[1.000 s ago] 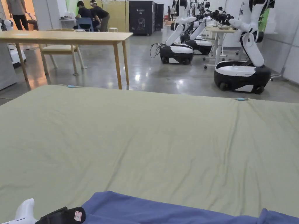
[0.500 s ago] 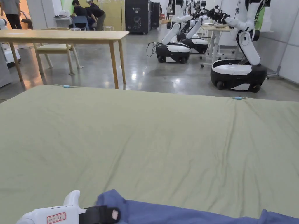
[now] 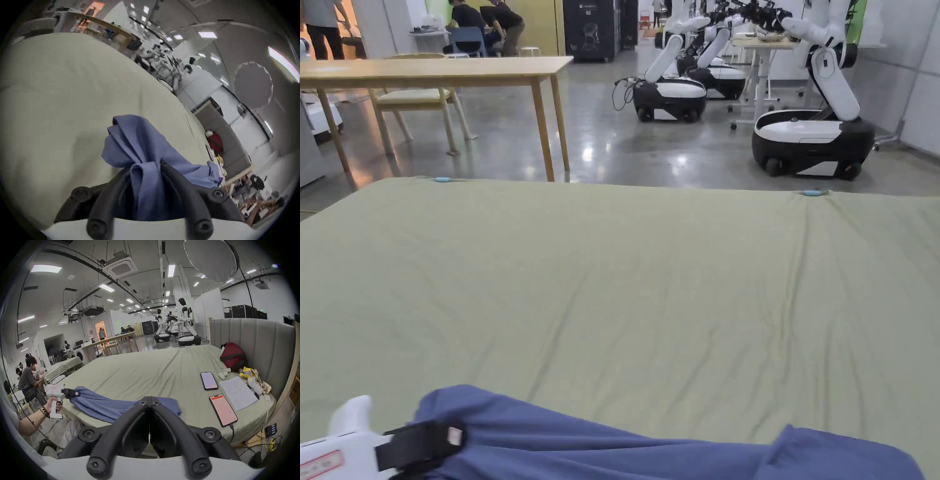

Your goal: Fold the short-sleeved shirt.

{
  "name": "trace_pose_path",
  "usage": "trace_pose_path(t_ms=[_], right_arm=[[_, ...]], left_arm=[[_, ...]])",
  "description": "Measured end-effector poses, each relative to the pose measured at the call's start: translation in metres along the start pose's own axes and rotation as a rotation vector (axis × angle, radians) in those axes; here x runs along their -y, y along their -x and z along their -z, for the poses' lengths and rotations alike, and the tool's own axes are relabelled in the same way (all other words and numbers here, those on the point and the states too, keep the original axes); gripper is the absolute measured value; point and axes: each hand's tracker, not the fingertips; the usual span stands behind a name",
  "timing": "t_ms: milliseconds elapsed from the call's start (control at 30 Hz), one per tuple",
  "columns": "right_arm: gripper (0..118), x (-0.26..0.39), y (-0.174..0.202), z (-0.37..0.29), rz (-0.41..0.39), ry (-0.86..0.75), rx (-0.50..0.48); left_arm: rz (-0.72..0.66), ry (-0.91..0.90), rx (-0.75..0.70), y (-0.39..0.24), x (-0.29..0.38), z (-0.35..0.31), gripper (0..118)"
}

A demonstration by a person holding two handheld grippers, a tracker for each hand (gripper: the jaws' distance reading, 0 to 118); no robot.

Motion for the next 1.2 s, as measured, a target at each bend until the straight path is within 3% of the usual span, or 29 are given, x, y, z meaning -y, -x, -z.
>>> trace_pose_path(t_ms=[167, 300, 400, 533, 600, 833, 900, 933, 967, 1000, 1033, 1133, 1200], right_arm=[[1, 0.002, -0.003, 0.007, 0.004, 0.007, -0.008], [1, 0.003, -0.002, 0.012, 0.010, 0.020, -0.011], [1, 0.005, 0.000, 0.013, 0.014, 0.023, -0.020], [1, 0.003, 0.001, 0.012, 0.026, 0.021, -0.054], [1, 0.002, 0.002, 0.008, 0.009, 0.015, -0.062], [1, 0.001, -0.008, -0.014, -0.018, -0.002, -0.033], [1, 0.003, -0.011, -0.019, -0.017, 0.000, -0.020], [1, 0.004, -0.012, -0.020, -0.019, 0.004, -0.013], [1, 0.005, -0.012, -0.020, -0.020, 0.007, -0.008], [1, 0.006, -0.013, -0.020, -0.018, 0.011, -0.005], [1, 0.006, -0.014, -0.019, -0.016, 0.015, -0.007], [1, 0.008, -0.012, -0.014, -0.013, 0.022, -0.017], [1, 0.008, -0.010, -0.011, -0.020, 0.027, -0.023]], left_arm=[[-0.031, 0.008, -0.033, 0.019, -0.009, -0.028, 12], [0.070, 0.019, 0.093, -0.037, 0.000, -0.034, 12], [0.066, 0.037, 0.234, -0.094, 0.012, -0.021, 12], [0.166, 0.115, 0.253, -0.158, 0.039, 0.023, 12], [0.177, 0.187, 0.268, -0.160, 0.052, 0.056, 12], [0.242, 0.375, 0.066, -0.170, 0.107, 0.134, 15], [0.167, 0.352, 0.205, -0.167, 0.110, 0.133, 39], [0.125, 0.333, 0.284, -0.169, 0.109, 0.130, 61], [0.099, 0.341, 0.334, -0.172, 0.110, 0.130, 91], [0.091, 0.357, 0.339, -0.179, 0.109, 0.127, 109], [0.116, 0.369, 0.314, -0.184, 0.108, 0.126, 118], [0.220, 0.382, 0.251, -0.196, 0.098, 0.113, 118], [0.231, 0.299, 0.243, -0.194, 0.086, 0.091, 118]])
